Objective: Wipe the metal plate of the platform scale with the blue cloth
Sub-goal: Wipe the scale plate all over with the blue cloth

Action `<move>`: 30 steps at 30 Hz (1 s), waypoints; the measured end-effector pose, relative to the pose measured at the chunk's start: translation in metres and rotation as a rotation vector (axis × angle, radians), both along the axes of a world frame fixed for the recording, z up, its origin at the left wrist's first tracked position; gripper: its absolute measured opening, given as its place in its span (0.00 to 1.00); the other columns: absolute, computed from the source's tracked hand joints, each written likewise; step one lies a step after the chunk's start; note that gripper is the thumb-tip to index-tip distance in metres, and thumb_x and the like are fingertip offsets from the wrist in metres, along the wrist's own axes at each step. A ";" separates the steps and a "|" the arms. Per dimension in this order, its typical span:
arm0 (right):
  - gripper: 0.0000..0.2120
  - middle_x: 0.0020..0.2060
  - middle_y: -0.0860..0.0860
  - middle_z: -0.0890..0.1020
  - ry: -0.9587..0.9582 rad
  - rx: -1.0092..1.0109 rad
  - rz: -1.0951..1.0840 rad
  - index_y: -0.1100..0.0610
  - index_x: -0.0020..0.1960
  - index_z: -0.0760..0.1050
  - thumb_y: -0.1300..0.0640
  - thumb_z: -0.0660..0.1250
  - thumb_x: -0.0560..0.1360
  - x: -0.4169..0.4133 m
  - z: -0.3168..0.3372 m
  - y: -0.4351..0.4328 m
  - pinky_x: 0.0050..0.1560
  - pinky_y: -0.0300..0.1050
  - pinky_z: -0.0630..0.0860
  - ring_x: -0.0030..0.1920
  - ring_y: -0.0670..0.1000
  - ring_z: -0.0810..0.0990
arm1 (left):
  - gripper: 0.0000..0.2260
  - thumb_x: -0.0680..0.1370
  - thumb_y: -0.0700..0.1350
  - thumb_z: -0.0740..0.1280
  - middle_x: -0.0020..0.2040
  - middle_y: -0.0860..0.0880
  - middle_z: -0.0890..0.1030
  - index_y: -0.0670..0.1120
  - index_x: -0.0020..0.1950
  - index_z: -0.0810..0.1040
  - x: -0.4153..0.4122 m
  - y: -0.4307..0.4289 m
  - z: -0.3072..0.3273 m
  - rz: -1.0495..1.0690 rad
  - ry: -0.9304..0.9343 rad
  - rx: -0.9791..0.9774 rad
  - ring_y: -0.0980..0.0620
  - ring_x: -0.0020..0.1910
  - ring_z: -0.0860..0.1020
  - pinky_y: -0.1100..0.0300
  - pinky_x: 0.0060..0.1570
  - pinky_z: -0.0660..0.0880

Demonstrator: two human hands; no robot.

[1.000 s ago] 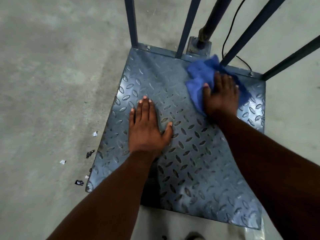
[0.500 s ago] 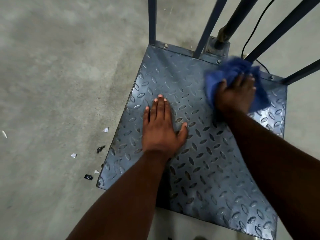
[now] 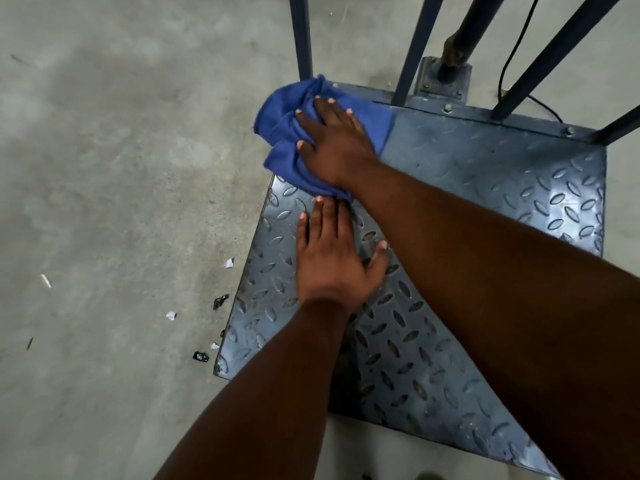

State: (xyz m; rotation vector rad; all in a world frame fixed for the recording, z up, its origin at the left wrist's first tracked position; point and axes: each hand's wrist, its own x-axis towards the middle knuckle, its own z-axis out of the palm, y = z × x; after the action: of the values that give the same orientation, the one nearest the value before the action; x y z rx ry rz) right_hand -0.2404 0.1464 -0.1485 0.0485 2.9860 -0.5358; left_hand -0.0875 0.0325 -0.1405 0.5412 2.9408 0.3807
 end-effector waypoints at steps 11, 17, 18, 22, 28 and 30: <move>0.13 0.56 0.46 0.84 -0.337 -0.044 0.689 0.49 0.59 0.82 0.53 0.65 0.76 0.041 0.028 -0.078 0.70 0.49 0.66 0.60 0.51 0.78 | 0.37 0.78 0.65 0.46 0.78 0.45 0.73 0.49 0.80 0.71 0.001 0.000 0.018 -0.030 -0.337 -0.130 0.43 0.77 0.71 0.50 0.76 0.64; 0.28 0.83 0.52 0.57 -0.034 0.033 0.234 0.51 0.83 0.58 0.45 0.55 0.86 0.003 0.012 0.003 0.81 0.55 0.46 0.83 0.54 0.52 | 0.40 0.80 0.67 0.56 0.82 0.40 0.67 0.41 0.84 0.64 0.001 -0.002 0.001 -0.004 -0.045 0.009 0.41 0.83 0.63 0.42 0.84 0.54; 0.28 0.84 0.52 0.55 -0.010 0.055 0.142 0.51 0.84 0.56 0.46 0.53 0.86 0.002 0.010 0.023 0.81 0.55 0.46 0.83 0.54 0.52 | 0.41 0.81 0.68 0.55 0.85 0.40 0.61 0.40 0.86 0.59 0.001 -0.001 0.000 -0.014 -0.032 -0.015 0.42 0.85 0.57 0.43 0.84 0.51; 0.30 0.82 0.54 0.59 0.062 0.122 -0.013 0.55 0.83 0.59 0.44 0.49 0.84 0.033 0.004 0.074 0.81 0.58 0.54 0.82 0.57 0.57 | 0.43 0.81 0.68 0.55 0.87 0.41 0.55 0.40 0.86 0.56 0.000 0.000 -0.005 -0.021 -0.009 -0.032 0.43 0.86 0.53 0.44 0.85 0.48; 0.29 0.81 0.55 0.63 0.063 0.177 -0.253 0.53 0.83 0.60 0.41 0.51 0.85 0.129 0.001 0.160 0.81 0.59 0.55 0.81 0.57 0.59 | 0.43 0.81 0.68 0.55 0.87 0.41 0.55 0.39 0.86 0.57 0.001 -0.002 -0.010 -0.025 0.030 -0.020 0.42 0.86 0.54 0.43 0.85 0.49; 0.31 0.81 0.57 0.62 0.000 0.219 -0.295 0.53 0.83 0.59 0.39 0.47 0.85 0.156 0.000 0.198 0.81 0.59 0.56 0.81 0.59 0.59 | 0.43 0.82 0.69 0.54 0.87 0.41 0.53 0.40 0.87 0.55 0.001 -0.001 -0.009 -0.029 0.026 -0.036 0.43 0.87 0.52 0.44 0.85 0.48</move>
State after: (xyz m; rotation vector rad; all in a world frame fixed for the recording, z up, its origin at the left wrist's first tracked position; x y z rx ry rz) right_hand -0.0843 0.3445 -0.1483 0.5117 3.0399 -0.2303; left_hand -0.0862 0.0311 -0.1499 0.5874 2.9547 0.3189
